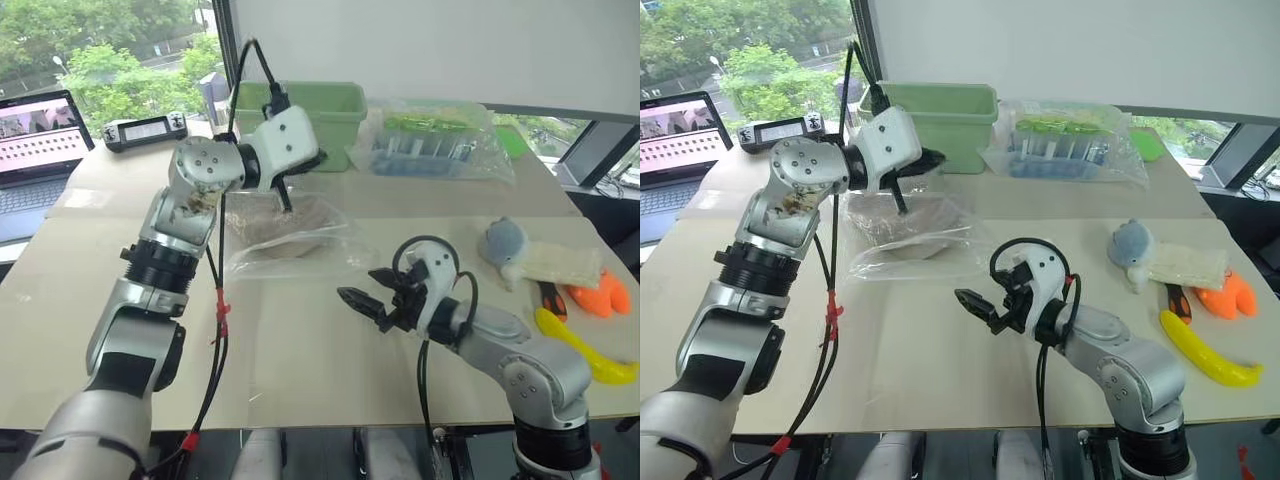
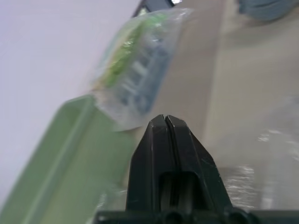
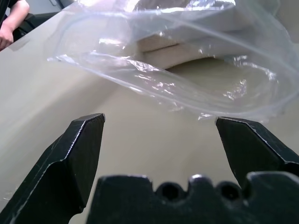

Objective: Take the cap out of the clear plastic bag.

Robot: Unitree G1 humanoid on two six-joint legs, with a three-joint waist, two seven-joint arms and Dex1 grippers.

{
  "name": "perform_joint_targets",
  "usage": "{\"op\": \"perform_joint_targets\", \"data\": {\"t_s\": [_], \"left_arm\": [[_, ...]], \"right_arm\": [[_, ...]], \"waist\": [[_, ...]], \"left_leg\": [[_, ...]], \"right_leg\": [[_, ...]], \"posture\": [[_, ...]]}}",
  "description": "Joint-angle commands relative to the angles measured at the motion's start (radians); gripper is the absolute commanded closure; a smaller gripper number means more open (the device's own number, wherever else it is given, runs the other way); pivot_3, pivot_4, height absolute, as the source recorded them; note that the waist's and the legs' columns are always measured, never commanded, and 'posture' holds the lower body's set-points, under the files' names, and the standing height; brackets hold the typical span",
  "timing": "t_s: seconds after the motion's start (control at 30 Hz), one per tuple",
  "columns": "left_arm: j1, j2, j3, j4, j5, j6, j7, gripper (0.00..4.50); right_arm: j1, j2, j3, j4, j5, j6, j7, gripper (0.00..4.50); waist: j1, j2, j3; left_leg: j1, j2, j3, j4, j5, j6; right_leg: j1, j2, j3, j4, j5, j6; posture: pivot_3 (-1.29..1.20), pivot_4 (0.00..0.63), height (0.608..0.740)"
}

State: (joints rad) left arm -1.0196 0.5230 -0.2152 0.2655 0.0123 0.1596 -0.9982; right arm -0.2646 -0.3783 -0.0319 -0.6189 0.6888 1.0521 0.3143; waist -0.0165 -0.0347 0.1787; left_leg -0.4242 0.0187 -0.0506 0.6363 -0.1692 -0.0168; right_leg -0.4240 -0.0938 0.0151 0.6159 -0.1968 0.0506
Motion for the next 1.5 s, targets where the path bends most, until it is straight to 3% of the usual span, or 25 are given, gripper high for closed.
{"op": "perform_joint_targets", "data": {"t_s": [0.03, 0.17, 0.2, 0.23, 0.33, 0.53, 0.83, 0.93, 1.27, 1.5], "left_arm": [[0.002, 0.053, 0.015, -0.060, -0.028, 0.013, -0.073, 3.18], [0.039, 0.109, 0.030, -0.105, -0.071, 0.001, -0.158, 1.77], [0.052, 0.125, 0.028, -0.118, -0.076, -0.003, -0.178, 1.67], [0.070, 0.141, 0.024, -0.132, -0.076, -0.010, -0.191, 1.15], [0.109, 0.167, 0.013, -0.165, -0.084, -0.006, -0.229, 0.19], [0.173, 0.192, -0.017, -0.187, -0.045, -0.057, -0.251, 0.08], [0.140, 0.118, -0.063, -0.020, 0.132, -0.210, -0.052, 0.08], [0.109, 0.086, -0.065, 0.031, 0.156, -0.232, -0.008, 0.85], [0.028, 0.014, -0.035, 0.071, 0.098, -0.161, -0.007, 4.42], [-0.020, -0.012, -0.017, 0.068, 0.056, -0.089, -0.023, 4.47]], "right_arm": [[0.001, 0.000, -0.015, -0.023, 0.004, -0.022, -0.008, 0.00], [0.006, -0.006, -0.019, -0.026, 0.005, -0.024, -0.007, 0.00], [0.007, -0.007, -0.019, -0.025, 0.005, -0.025, -0.006, 0.00], [0.006, -0.009, -0.017, -0.021, 0.003, -0.028, -0.004, 0.00], [0.001, -0.010, -0.011, -0.009, -0.004, -0.032, -0.002, 0.00], [-0.012, -0.014, -0.006, 0.001, -0.007, -0.031, 0.002, 0.00], [-0.018, -0.023, -0.013, 0.000, -0.012, -0.022, -0.006, 0.00], [-0.014, -0.024, -0.018, -0.007, -0.011, -0.018, -0.013, 0.00], [0.020, 0.051, 0.020, -0.038, 0.020, 0.056, -0.093, 0.00], [-0.075, 0.279, -0.075, 0.095, 0.029, 0.149, -0.287, 0.00]], "waist": [[-0.002, 0.000, 0.000], [0.000, 0.000, 0.000], [-0.001, 0.000, 0.000], [-0.001, 0.000, 0.000], [0.000, 0.000, 0.000], [0.003, 0.000, 0.000], [0.004, 0.000, 0.000], [0.004, 0.000, 0.000], [-0.001, 0.000, 0.000], [0.001, 0.000, 0.000]], "left_leg": [[0.000, 0.000, 0.000, 0.000, 0.000, 0.000], [0.001, 0.000, 0.000, 0.000, 0.000, 0.000], [0.001, 0.000, 0.000, 0.000, 0.000, 0.000], [0.001, 0.000, 0.000, 0.000, 0.000, 0.000], [0.002, 0.001, 0.000, 0.000, 0.000, 0.000], [0.001, 0.001, 0.000, 0.001, 0.000, 0.000], [0.001, 0.001, 0.000, 0.002, 0.000, 0.000], [0.001, 0.000, 0.000, 0.002, 0.000, 0.000], [0.001, 0.000, 0.000, 0.002, 0.000, 0.000], [0.002, 0.000, -0.001, 0.003, 0.001, 0.001]], "right_leg": [[0.000, 0.000, 0.000, 0.001, 0.000, 0.000], [0.000, 0.001, 0.000, 0.002, 0.000, -0.001], [0.000, 0.001, 0.000, 0.002, 0.000, -0.001], [0.000, 0.000, 0.000, 0.002, -0.001, -0.001], [0.000, 0.000, 0.001, 0.002, -0.001, -0.001], [0.000, 0.001, 0.000, 0.002, -0.001, -0.001], [0.000, 0.001, 0.000, 0.003, 0.000, -0.001], [0.000, 0.001, 0.000, 0.003, 0.000, -0.001], [0.000, 0.001, 0.001, 0.004, 0.000, -0.001], [-0.001, 0.001, 0.001, 0.008, -0.001, -0.002]], "posture": [[0.00, 0.150, 0.740], [0.00, 0.150, 0.740], [0.00, 0.150, 0.740], [0.00, 0.150, 0.740], [0.00, 0.150, 0.740], [0.00, 0.150, 0.740], [0.00, 0.150, 0.740], [0.00, 0.150, 0.740], [0.00, 0.150, 0.740], [0.00, 0.150, 0.740]]}}
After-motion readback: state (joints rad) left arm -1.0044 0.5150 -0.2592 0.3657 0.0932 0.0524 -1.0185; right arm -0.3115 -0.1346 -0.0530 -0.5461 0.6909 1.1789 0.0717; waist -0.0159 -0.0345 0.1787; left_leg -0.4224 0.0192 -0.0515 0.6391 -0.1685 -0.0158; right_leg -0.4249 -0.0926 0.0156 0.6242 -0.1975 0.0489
